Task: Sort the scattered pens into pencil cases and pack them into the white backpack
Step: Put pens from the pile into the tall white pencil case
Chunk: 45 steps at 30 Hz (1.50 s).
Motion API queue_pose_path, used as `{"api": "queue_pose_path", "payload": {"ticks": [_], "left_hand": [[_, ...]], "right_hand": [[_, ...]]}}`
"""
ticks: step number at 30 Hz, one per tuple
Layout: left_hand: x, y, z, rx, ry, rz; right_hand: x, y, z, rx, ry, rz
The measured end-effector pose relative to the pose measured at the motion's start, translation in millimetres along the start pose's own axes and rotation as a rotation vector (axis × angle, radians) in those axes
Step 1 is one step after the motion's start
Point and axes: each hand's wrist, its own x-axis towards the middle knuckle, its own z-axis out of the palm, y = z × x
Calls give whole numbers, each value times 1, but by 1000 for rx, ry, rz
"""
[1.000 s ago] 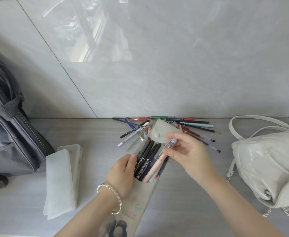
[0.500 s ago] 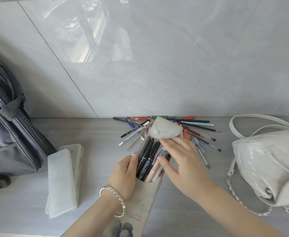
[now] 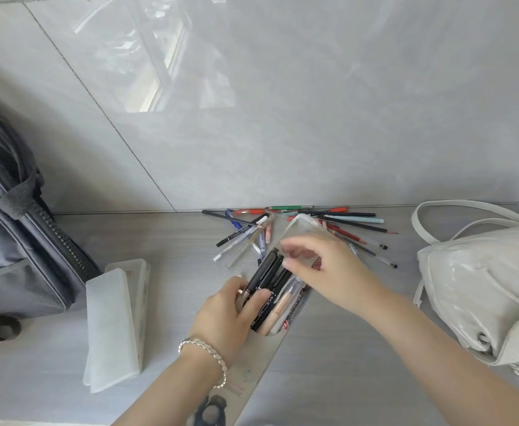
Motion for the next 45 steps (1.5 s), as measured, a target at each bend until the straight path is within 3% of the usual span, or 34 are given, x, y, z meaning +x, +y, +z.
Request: {"api": "queue_pose_path", "payload": {"ticks": [3,10,17,23,30,32,34,36,38,40,42,45], "left_hand": [[0,2,0,12,-6,12],[-2,6,1,25,63,22],[6,14,-4,38,99,-64],[9,8,0,0,68,-124],[11,10,-1,-6,54,-114],[12,10,-1,-13,61,-125],[15,11,-3,-36,67,-141],[18,14,-5,-51,67,-125],[21,17,-5,-68,60,-92],[21,20,-4,-63,23,-48],[21,22,-1,-28,-16,6],[20,23,0,40,-33,72]], "right_hand": [[2,-5,3,-143,-59,7],[1,-14,0,-116,-65,-19],[-10,-1,4,-520,78,-95],[-19,10,-1,-296,-56,-7],[-20,13,4,-330,31,-71],[-20,13,3,-212,87,-74],[-18,12,3,-39,276,-55],[-15,8,6,273,384,158],[-11,4,13,730,219,400],[-9,0,23,1080,58,516],[-8,-6,30,1238,85,583],[-7,-6,37,1264,236,612]]}}
